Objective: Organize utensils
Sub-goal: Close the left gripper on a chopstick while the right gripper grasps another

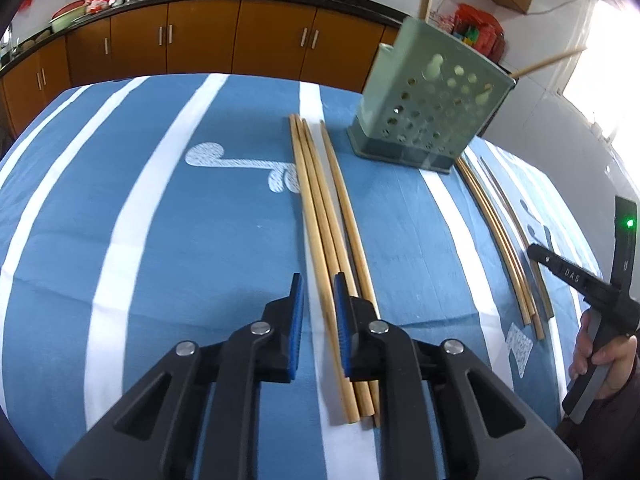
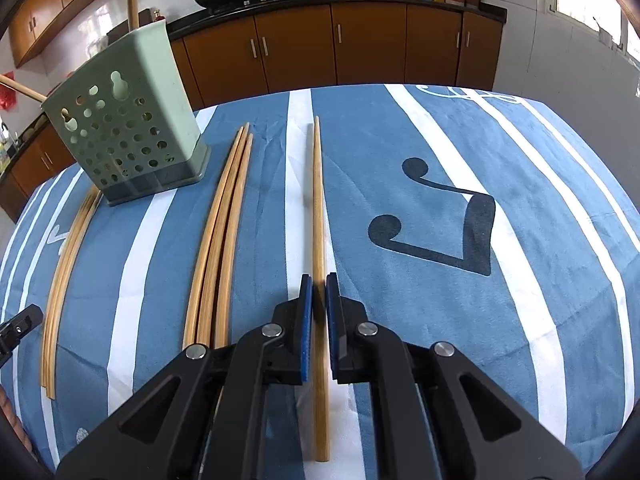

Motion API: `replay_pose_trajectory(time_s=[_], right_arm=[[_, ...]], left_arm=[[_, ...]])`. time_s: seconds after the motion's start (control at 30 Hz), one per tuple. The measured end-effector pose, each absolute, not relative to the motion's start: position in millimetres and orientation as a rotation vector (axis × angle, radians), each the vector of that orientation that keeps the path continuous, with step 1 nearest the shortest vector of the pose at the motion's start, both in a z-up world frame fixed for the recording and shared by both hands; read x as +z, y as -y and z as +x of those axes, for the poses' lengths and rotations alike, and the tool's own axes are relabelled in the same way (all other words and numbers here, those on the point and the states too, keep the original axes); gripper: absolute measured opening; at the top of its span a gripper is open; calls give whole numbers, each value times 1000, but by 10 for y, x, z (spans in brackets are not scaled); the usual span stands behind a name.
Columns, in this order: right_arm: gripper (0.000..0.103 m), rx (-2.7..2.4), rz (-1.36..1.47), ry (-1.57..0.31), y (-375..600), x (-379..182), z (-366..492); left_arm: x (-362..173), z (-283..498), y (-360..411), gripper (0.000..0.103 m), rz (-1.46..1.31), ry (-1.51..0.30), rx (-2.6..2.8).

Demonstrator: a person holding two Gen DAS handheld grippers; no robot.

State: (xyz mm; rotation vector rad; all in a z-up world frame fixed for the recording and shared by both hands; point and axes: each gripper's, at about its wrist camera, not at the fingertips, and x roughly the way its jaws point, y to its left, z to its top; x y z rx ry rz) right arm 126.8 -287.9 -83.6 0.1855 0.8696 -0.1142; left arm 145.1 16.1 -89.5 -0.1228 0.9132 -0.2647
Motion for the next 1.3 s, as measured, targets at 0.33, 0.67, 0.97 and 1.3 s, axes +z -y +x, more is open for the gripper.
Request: replay_pose_trajectory(time_s=[0.33, 0.67, 0.97, 1.3], right_arm=[[8, -111, 183, -868, 2875, -833, 1249], [8, -87, 188, -866, 2874, -834, 1193], [8, -107, 157, -851, 2918, -848, 1297], [8, -109, 166, -842, 2980, -863, 1356]], left_arm=[[-926, 1526, -131, 12, -65, -920, -199], [-912, 1624, -127, 8, -52, -908, -158], [-897, 1855, -553, 8, -125, -904, -60], [-910, 1857, -606, 9, -122, -881, -86]])
